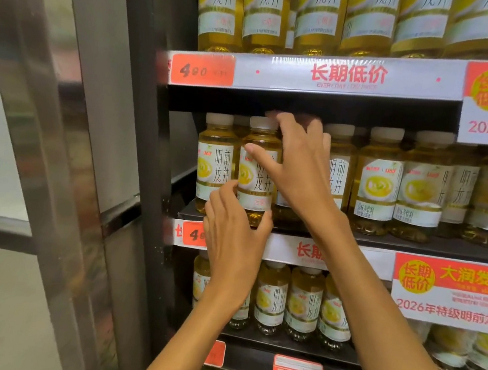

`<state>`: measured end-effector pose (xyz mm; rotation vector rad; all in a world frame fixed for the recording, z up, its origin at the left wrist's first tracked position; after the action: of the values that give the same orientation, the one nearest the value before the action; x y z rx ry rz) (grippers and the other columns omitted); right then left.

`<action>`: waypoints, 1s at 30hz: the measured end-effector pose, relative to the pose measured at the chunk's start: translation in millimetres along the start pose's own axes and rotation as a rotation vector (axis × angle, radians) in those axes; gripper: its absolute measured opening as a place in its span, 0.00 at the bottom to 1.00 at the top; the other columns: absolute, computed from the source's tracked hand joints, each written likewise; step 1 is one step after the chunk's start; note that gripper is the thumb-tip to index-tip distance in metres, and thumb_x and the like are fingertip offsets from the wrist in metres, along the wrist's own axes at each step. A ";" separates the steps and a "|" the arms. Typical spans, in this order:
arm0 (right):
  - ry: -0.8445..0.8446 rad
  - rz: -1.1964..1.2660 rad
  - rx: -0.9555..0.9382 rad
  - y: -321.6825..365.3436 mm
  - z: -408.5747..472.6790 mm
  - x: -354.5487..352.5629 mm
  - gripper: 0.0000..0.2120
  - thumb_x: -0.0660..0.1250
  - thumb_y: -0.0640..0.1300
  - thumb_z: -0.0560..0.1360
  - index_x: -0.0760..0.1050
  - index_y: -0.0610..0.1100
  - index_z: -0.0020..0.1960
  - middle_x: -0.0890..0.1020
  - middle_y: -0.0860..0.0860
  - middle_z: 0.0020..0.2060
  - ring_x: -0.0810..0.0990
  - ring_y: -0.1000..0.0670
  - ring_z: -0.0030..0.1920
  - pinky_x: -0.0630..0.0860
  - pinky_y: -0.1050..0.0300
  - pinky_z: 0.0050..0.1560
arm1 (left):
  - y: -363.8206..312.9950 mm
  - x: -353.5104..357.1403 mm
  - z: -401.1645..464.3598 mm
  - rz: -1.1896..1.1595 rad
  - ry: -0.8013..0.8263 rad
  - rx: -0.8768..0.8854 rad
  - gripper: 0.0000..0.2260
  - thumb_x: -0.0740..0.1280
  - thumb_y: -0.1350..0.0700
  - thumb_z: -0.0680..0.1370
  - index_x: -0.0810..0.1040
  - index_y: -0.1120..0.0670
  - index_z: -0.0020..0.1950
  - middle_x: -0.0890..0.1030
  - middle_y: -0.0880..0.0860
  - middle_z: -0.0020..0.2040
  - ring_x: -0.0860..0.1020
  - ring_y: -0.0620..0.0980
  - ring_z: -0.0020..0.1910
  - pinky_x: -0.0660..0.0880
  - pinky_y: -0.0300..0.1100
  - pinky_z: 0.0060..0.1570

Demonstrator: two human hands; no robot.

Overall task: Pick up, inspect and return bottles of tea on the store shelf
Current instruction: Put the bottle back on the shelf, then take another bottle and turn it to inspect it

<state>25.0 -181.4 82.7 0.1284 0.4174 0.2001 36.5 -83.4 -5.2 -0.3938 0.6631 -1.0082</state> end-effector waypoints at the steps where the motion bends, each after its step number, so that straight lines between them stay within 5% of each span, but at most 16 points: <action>1: 0.001 -0.079 -0.027 -1.2 1.2 3.8 0.24 0.63 0.57 0.77 0.71 0.42 0.65 0.81 0.44 0.52 0.71 0.42 0.56 0.65 0.49 0.53 | 0.5 2.4 0.4 0.038 0.008 -0.002 0.28 0.70 0.50 0.75 0.64 0.56 0.70 0.71 0.53 0.64 0.69 0.50 0.63 0.68 0.42 0.61; 13: -0.050 -0.232 -0.039 -11.9 3.5 2.9 0.19 0.58 0.54 0.80 0.75 0.40 0.56 0.80 0.42 0.50 0.73 0.41 0.56 0.63 0.49 0.53 | -2.3 11.8 1.1 0.232 -0.049 -0.033 0.28 0.68 0.49 0.76 0.63 0.58 0.71 0.71 0.57 0.63 0.70 0.53 0.62 0.67 0.44 0.59; 17: -0.018 -0.281 0.104 -23.2 6.8 -6.5 0.21 0.53 0.55 0.82 0.77 0.40 0.48 0.82 0.43 0.43 0.77 0.42 0.52 0.62 0.48 0.60 | -8.4 9.6 -3.6 0.160 -0.081 0.007 0.27 0.70 0.57 0.75 0.64 0.59 0.71 0.72 0.57 0.63 0.71 0.54 0.63 0.68 0.46 0.61; 21: -0.024 -0.303 0.058 -25.3 4.9 -10.7 0.21 0.54 0.55 0.82 0.76 0.40 0.52 0.81 0.44 0.44 0.77 0.43 0.51 0.62 0.49 0.60 | -12.6 10.1 -11.4 0.055 -0.084 0.080 0.24 0.69 0.64 0.75 0.67 0.59 0.69 0.74 0.56 0.57 0.73 0.53 0.58 0.72 0.47 0.58; 25: -0.066 -0.144 0.001 -25.9 -5.1 -17.8 0.18 0.59 0.52 0.81 0.73 0.38 0.60 0.78 0.42 0.52 0.75 0.43 0.53 0.66 0.52 0.55 | -13.8 14.1 -19.7 0.021 -0.055 0.107 0.21 0.68 0.61 0.76 0.69 0.58 0.68 0.75 0.56 0.57 0.73 0.52 0.57 0.70 0.46 0.58; 30: -0.193 0.295 -0.030 -21.7 -29.6 -30.4 0.22 0.69 0.44 0.76 0.68 0.35 0.65 0.72 0.40 0.61 0.69 0.50 0.62 0.68 0.61 0.63 | -12.6 13.1 -25.9 -0.085 -0.008 0.184 0.20 0.68 0.59 0.77 0.70 0.58 0.68 0.74 0.55 0.62 0.67 0.44 0.62 0.63 0.36 0.62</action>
<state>-10.8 -206.7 64.1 0.1780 0.2015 0.4800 15.7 -101.2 -21.3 -0.2668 0.5446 -1.1380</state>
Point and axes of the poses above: each hand's wrist, its own z-axis towards the middle knuckle, its own x-axis out of the palm, y = z × x, the point moved 3 cm from there along z, towards the middle knuckle
